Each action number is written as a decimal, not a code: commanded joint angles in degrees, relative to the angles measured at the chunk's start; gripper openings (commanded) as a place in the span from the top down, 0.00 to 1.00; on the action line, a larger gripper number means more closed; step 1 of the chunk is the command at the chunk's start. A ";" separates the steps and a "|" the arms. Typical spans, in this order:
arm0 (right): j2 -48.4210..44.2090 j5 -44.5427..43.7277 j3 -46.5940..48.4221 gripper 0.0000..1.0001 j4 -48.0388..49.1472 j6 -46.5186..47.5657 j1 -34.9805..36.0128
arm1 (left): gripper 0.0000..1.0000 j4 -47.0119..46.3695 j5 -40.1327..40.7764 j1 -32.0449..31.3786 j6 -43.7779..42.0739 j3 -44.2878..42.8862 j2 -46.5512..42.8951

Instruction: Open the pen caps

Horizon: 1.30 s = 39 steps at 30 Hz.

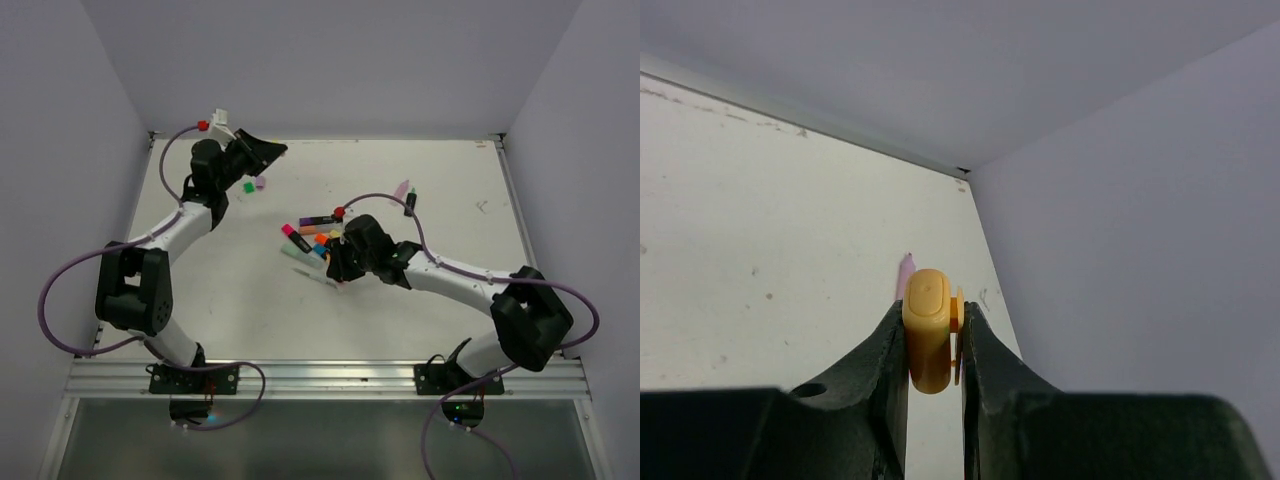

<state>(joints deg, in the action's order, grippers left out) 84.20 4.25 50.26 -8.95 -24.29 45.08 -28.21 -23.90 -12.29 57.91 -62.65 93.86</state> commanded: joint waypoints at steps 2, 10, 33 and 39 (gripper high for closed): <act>-3.52 -5.57 3.17 1.00 -4.13 -1.46 -4.88 | 1.00 8.21 1.39 1.74 -6.55 -2.47 -1.14; 3.41 -13.14 13.98 1.00 -13.55 2.58 -27.90 | 1.00 35.06 19.05 4.03 -23.36 -4.86 -1.75; 32.42 -16.90 36.48 1.00 -11.62 8.91 -40.95 | 1.00 34.45 22.15 12.12 -24.60 -13.45 20.21; 35.59 -17.34 38.25 0.95 -12.06 9.00 -40.95 | 1.00 37.08 20.21 12.29 -25.48 -21.01 27.50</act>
<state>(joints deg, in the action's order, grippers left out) 118.93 -11.53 86.52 -21.21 -16.36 4.43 7.46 -2.61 -0.49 34.46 -79.77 119.13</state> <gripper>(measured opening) 0.288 0.220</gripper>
